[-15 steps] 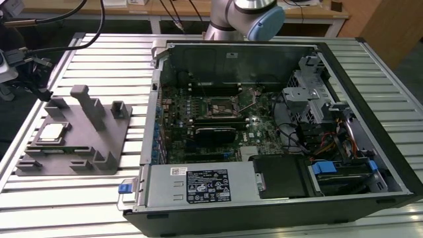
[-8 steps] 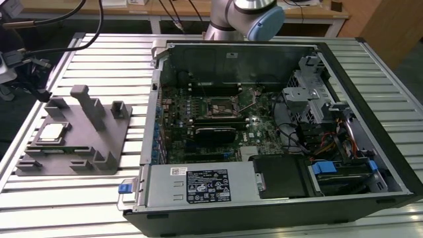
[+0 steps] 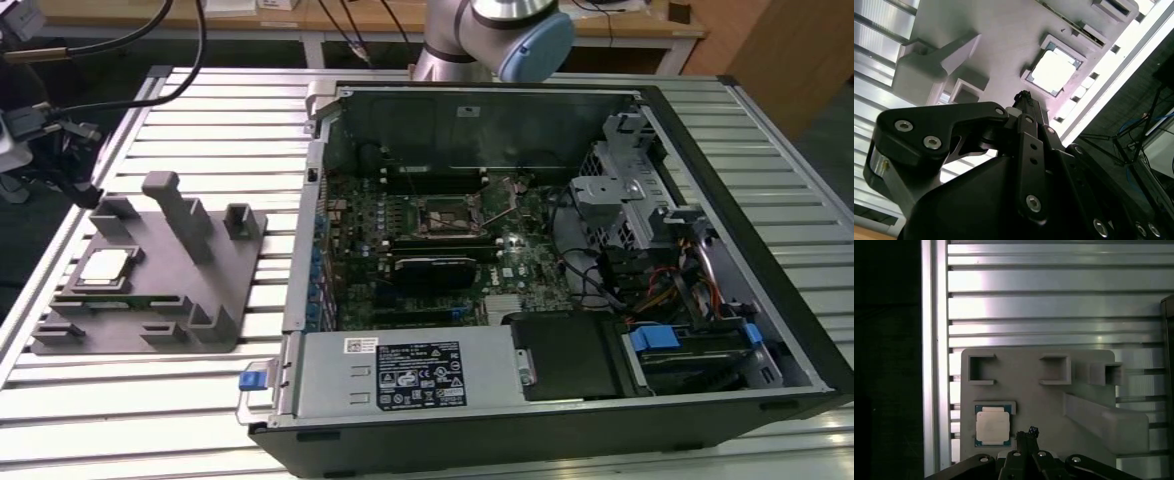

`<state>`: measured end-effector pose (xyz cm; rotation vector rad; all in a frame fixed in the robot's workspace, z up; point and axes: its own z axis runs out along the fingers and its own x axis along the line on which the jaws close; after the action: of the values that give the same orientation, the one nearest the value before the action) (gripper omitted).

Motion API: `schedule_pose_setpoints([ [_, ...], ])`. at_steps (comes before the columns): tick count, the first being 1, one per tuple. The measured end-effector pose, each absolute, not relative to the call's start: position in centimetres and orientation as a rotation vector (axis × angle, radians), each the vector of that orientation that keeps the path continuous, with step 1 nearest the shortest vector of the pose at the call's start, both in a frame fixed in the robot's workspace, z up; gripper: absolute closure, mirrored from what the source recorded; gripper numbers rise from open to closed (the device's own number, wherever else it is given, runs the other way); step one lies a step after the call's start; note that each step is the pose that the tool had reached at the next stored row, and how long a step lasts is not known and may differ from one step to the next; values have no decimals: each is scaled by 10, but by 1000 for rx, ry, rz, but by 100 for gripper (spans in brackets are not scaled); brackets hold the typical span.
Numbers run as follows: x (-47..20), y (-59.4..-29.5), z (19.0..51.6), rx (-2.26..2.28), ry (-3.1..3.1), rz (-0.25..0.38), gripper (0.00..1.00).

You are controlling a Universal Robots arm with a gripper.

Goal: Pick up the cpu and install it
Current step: 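Pick up the cpu and move it towards the insertion slot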

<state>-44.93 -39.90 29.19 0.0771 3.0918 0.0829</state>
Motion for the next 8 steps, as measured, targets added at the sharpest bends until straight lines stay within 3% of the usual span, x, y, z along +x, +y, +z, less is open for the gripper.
schedule_pose_setpoints([
  [8,-453,-399,285,77,3092,83,89],
])
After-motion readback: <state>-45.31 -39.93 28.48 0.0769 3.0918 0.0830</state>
